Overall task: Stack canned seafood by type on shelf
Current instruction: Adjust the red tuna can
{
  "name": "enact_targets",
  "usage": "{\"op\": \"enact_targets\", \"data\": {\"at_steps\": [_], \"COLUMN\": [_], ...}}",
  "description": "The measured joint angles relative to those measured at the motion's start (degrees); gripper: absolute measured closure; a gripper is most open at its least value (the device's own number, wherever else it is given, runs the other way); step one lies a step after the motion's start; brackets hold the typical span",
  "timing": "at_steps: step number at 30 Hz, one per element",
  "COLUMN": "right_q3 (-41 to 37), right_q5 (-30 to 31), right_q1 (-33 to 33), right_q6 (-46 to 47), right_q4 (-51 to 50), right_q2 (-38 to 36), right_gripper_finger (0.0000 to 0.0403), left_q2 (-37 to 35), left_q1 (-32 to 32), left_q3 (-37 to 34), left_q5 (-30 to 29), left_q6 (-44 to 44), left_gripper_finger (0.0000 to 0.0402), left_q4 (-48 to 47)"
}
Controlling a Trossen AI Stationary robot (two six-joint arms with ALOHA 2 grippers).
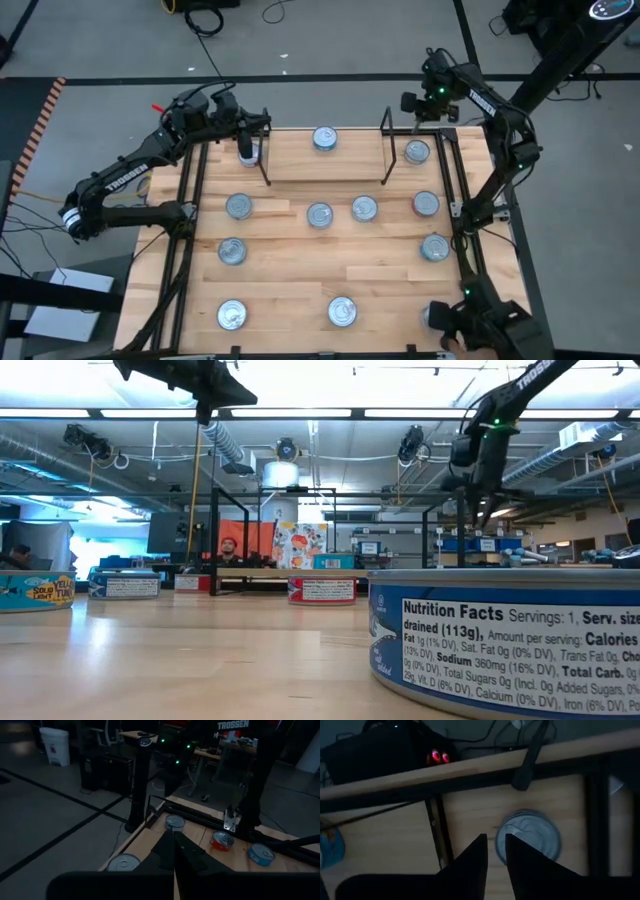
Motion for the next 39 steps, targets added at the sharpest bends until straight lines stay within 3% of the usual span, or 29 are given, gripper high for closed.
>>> {"op": "enact_targets", "data": {"at_steps": [4,11,17,22,28,34,39], "right_q3": [0.0,0.0,0.0,-1.6,-9.9,-22.2,-30.7], "right_q5": [-2.0,0.5,6.9,10.2,8.3,5.0,7.4], "right_q1": [0.1,3.2,7.0,14.6,20.7,23.1,23.8], "right_q6": [4.8,-3.2,-13.0,-31.5,-44.3,-56.1,-62.2], "right_q4": [-0.6,-3.5,-9.4,-13.8,-13.1,-4.7,2.9], "right_q2": [1.9,-1.5,-8.7,-15.3,-21.2,-25.0,-25.9], "right_gripper_finger": [0.0299,0.0283,0.0323,0.0365,0.0368,0.0336,0.0306], "left_q2": [0.0,0.0,0.0,0.0,0.0,0.0,0.0], "left_q1": [0.0,0.0,0.0,0.0,0.0,0.0,0.0], "left_q3": [0.0,0.0,0.0,0.0,0.0,0.0,0.0], "left_q5": [0.0,0.0,0.1,0.1,0.1,0.1,0.1], "left_q6": [-0.1,1.5,2.1,2.6,3.3,3.5,3.3], "left_gripper_finger": [0.0402,0.0402,0.0402,0.0402,0.0401,0.0401,0.0401], "left_q4": [0.0,0.0,0.0,0.0,-0.9,-3.1,-3.2]}}
